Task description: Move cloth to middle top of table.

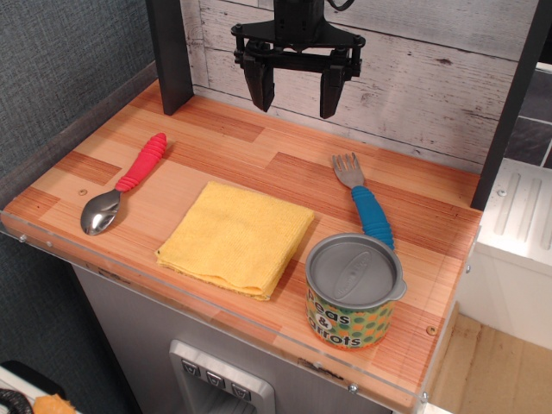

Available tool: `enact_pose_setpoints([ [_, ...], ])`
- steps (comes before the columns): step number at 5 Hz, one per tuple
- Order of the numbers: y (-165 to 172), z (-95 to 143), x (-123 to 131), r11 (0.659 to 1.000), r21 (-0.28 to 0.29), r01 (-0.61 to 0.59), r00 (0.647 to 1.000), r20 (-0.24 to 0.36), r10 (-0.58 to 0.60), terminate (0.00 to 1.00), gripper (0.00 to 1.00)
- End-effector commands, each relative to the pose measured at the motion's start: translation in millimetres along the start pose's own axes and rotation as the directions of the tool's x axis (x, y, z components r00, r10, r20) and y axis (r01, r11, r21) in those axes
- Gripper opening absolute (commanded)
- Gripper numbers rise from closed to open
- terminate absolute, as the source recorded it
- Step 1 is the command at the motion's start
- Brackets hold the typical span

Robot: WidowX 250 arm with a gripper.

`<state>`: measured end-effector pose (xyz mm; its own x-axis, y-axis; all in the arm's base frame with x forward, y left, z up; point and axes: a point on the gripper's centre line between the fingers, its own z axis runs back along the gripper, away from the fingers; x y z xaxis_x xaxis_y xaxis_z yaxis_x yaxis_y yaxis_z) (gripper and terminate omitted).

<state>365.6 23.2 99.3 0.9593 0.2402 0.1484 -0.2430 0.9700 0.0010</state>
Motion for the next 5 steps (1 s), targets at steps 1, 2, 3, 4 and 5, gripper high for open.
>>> enact_pose_setpoints([
  [1,0.0,0.0,0.0,1.000,0.000,0.000,1.000,0.000,0.000,0.00,1.00],
  [2,8.6,6.5,-14.9,1.000,0.014,0.009,1.000,-0.002,-0.009,0.00,1.00],
  [3,20.2,3.0,-39.6,1.000,0.009,0.016,1.000,-0.013,-0.015,0.00,1.00],
  [4,35.2,-1.2,-66.1,1.000,-0.012,-0.008,1.000,-0.023,0.008,0.00,1.00],
  [5,45.8,-6.1,-90.1,0.999,-0.013,-0.030,0.999,-0.039,0.030,0.00,1.00],
])
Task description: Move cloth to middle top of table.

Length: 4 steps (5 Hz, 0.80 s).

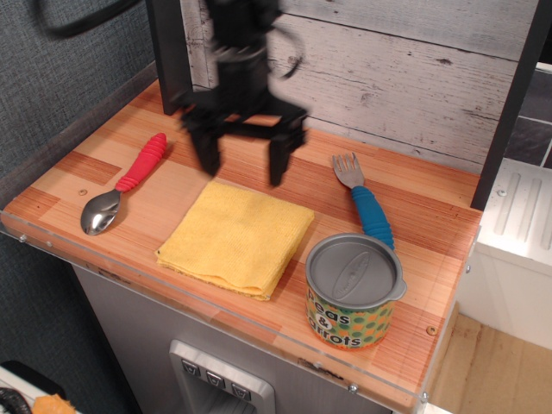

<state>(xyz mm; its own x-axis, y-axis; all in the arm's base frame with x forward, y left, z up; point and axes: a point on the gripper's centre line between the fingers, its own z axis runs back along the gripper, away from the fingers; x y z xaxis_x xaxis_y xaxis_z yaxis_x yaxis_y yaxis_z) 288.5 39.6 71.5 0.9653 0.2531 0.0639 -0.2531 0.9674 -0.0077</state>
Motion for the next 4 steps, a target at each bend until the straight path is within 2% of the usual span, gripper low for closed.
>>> enact_pose_setpoints([
  [1,14.0,-8.4,-23.6,1.000,0.022,-0.020,1.000,0.025,0.019,0.00,1.00],
  [2,10.5,-21.9,-23.7,1.000,0.019,0.004,0.999,0.036,-0.005,0.00,0.00],
  [4,6.2,-36.8,-20.7,1.000,0.006,0.017,0.999,0.033,-0.017,0.00,0.00],
])
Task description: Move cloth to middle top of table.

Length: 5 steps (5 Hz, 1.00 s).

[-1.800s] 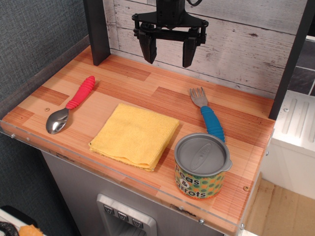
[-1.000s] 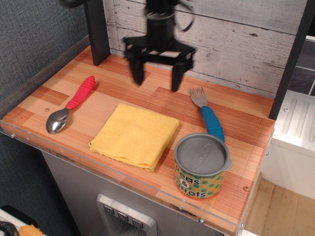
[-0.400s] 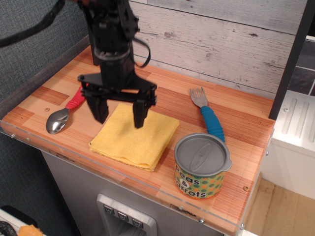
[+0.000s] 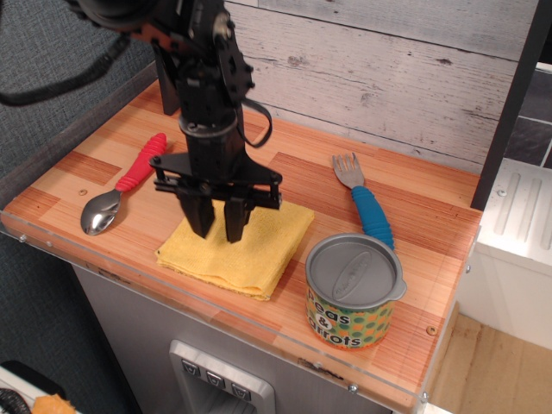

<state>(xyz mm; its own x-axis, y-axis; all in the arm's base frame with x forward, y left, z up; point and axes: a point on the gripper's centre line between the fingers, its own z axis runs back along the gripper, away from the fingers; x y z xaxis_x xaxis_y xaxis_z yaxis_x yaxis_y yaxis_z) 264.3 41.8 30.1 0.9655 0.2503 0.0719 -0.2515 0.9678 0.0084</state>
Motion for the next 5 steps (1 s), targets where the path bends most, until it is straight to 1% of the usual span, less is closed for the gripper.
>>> enact_pose_setpoints([
  [1,-8.9,-5.3,9.7,0.999,-0.023,0.023,1.000,0.014,-0.023,0.00,0.00],
  [2,-12.0,-14.0,20.1,1.000,-0.021,0.023,1.000,0.014,-0.022,0.00,0.00],
  [3,-10.6,-16.9,30.2,0.999,-0.035,0.012,1.000,0.027,-0.011,0.00,0.00],
  [4,-6.1,-14.3,41.2,0.999,-0.034,0.001,0.998,0.055,0.000,0.00,0.00],
  [5,0.8,-15.1,52.1,0.999,-0.030,-0.015,0.998,0.060,0.016,0.00,0.00],
])
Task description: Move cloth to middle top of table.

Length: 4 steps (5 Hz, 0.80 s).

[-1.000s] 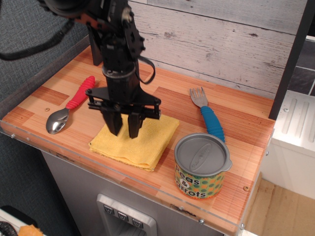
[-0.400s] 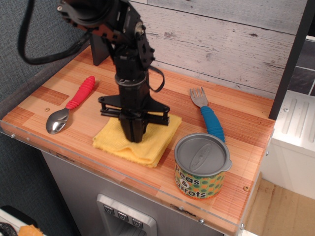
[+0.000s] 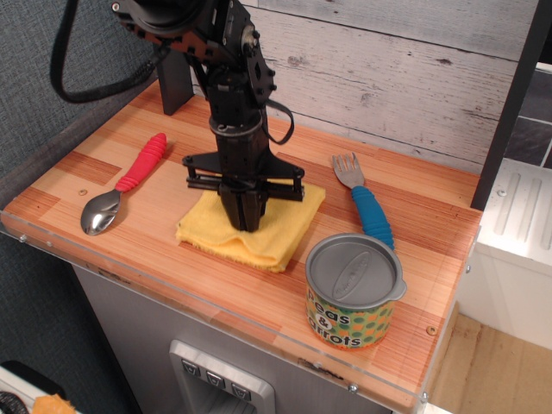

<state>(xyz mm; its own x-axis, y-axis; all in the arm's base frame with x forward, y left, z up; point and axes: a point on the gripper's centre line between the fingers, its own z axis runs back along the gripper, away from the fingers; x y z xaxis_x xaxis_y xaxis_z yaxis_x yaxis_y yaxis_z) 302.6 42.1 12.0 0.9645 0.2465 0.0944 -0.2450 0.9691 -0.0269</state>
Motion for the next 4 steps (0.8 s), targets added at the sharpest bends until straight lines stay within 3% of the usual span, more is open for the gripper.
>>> enact_pose_setpoints([
  [1,17.3,2.9,27.4,1.000,0.013,-0.029,0.999,0.038,0.028,0.00,0.00],
  [4,26.8,-1.3,55.8,1.000,0.003,-0.029,0.998,0.053,0.029,0.00,0.00],
])
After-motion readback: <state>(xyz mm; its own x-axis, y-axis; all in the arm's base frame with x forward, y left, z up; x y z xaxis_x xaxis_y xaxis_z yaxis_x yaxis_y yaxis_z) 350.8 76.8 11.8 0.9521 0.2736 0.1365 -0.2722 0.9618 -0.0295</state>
